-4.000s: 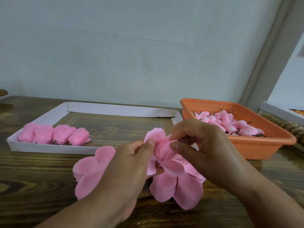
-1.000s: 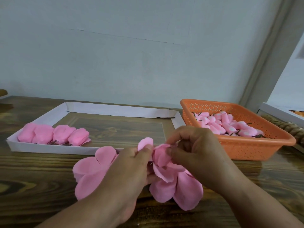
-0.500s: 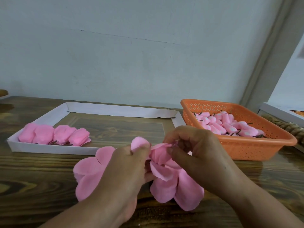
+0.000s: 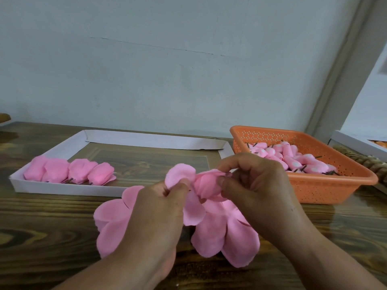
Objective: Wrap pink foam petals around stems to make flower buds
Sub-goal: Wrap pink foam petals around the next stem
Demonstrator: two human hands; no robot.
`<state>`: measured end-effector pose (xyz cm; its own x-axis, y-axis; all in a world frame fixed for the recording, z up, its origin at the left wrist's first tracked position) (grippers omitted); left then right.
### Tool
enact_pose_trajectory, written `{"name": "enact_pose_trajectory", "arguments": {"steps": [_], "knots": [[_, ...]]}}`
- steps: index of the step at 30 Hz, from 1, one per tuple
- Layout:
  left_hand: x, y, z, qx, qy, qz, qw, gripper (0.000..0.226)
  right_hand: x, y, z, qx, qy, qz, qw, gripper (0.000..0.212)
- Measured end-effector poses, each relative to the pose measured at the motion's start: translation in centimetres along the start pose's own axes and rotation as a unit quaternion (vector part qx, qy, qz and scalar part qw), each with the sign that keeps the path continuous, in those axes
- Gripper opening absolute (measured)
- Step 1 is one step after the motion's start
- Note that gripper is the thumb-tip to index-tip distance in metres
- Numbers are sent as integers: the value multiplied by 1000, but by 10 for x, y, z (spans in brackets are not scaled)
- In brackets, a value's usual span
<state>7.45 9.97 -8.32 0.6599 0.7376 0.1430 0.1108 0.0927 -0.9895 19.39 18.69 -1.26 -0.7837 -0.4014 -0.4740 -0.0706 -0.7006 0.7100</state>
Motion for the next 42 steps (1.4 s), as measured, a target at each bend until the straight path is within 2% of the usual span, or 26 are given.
{"name": "enact_pose_trajectory", "arguments": {"steps": [6, 14, 16, 21, 25, 30, 34, 39, 42], "knots": [[-4, 4, 0, -49, -31, -17, 998, 34, 4, 2, -2, -14, 17, -22, 1000, 24], [-10, 19, 11, -86, -58, -33, 994, 10, 10, 7, -3, -58, 33, -64, 996, 25], [-8, 20, 13, -80, -41, -20, 996, 11, 13, 13, -4, -83, 49, -89, 991, 22], [6, 7, 9, 2, 45, 51, 998, 37, 16, 24, -6, -113, 74, -131, 982, 18], [17, 5, 2, 25, 106, 80, 991, 34, 17, 23, -6, -105, 95, -138, 980, 23], [15, -3, -2, 16, 74, 57, 996, 36, 12, 22, -4, -101, 81, -146, 981, 27], [17, -6, -3, 38, 98, 90, 990, 34, 13, 23, -4, -103, 77, -149, 980, 26], [16, -6, -3, 32, 87, 74, 993, 34, 12, 25, -4, -102, 79, -149, 980, 25], [20, -6, -5, 16, 110, 45, 993, 38, 14, 26, -4, -103, 95, -151, 979, 25]]}}
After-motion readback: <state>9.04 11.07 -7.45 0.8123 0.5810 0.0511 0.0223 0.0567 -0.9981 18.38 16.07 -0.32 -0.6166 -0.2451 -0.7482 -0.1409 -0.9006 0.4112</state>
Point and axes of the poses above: each hand's wrist, its own z-axis towards the middle knuckle, its own x-axis out of the palm, y = z × x, the point moved 8 cm from there along z, towards the middle knuckle, and after that the axes turned 1 degree about -z, right-handed, at the moved point
